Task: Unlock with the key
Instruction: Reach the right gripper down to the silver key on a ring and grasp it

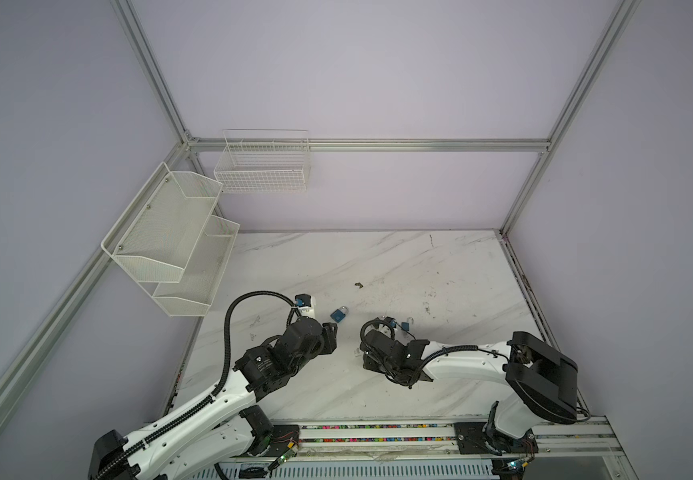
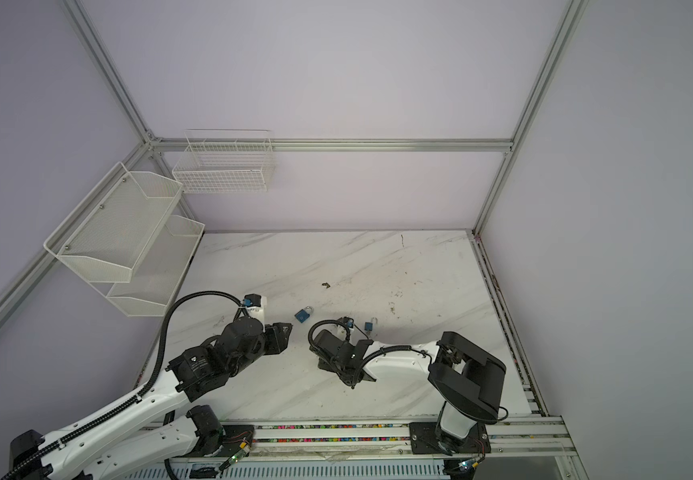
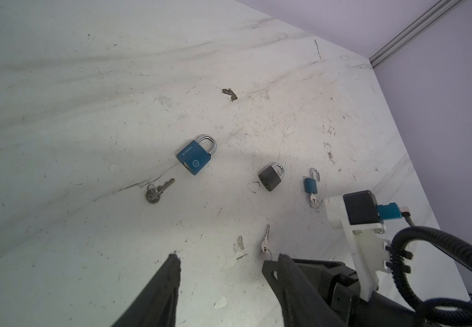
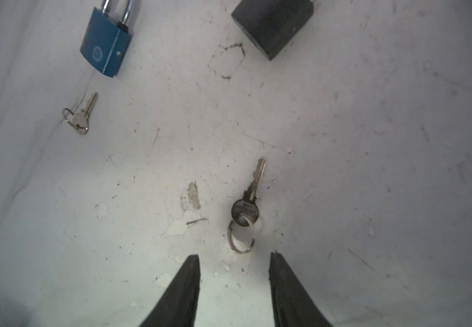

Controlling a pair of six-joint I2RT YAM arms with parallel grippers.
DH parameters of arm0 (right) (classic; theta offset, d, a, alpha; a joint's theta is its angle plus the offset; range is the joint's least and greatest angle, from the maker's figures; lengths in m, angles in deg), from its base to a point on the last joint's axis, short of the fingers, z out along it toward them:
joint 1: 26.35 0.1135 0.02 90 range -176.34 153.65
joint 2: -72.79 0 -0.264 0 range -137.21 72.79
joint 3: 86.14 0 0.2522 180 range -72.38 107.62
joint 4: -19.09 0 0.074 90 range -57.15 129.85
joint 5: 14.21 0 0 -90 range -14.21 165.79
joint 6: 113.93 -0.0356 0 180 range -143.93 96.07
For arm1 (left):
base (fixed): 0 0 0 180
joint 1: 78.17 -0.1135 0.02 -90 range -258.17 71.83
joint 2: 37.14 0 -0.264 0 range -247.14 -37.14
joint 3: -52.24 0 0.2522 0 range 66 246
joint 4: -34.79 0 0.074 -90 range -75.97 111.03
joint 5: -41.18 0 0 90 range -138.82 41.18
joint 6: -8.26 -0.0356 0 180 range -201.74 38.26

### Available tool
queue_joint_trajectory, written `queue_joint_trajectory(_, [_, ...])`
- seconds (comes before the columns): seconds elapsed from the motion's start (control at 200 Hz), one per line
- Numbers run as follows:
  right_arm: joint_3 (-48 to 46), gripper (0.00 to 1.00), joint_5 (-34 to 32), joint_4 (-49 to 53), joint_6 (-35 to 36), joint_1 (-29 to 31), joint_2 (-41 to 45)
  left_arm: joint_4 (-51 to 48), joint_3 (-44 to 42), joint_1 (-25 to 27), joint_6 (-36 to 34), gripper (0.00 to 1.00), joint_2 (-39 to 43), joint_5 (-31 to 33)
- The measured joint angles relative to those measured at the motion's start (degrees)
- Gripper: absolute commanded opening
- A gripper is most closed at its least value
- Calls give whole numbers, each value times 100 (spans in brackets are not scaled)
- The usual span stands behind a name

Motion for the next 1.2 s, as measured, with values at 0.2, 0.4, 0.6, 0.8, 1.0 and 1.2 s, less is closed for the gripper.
queue_joint_trajectory(0.2, [-76, 35, 116, -170, -57, 2, -79, 85, 0, -26, 0, 56, -92, -68])
queue_joint_trajectory(0.4, [-144, 32, 149, -254, -120, 2, -85, 118, 0, -37, 2, 56, -144, -118])
queue_joint_trajectory(0.6, [-144, 30, 133, -348, -179, 0, -142, 142, 0, -37, 2, 56, -175, -144])
queue_joint_trajectory(0.8, [-184, 29, 127, -468, -223, -81, -153, 153, 0, -72, 0, 56, -192, -146])
queue_joint_trajectory(1.0, [-184, 28, 87, -490, -221, -190, -155, 155, 0, -85, 0, 56, -201, -149])
queue_joint_trajectory(1.2, [-179, 24, 44, -494, -197, -243, -175, 162, 0, -114, 0, 57, -278, -149])
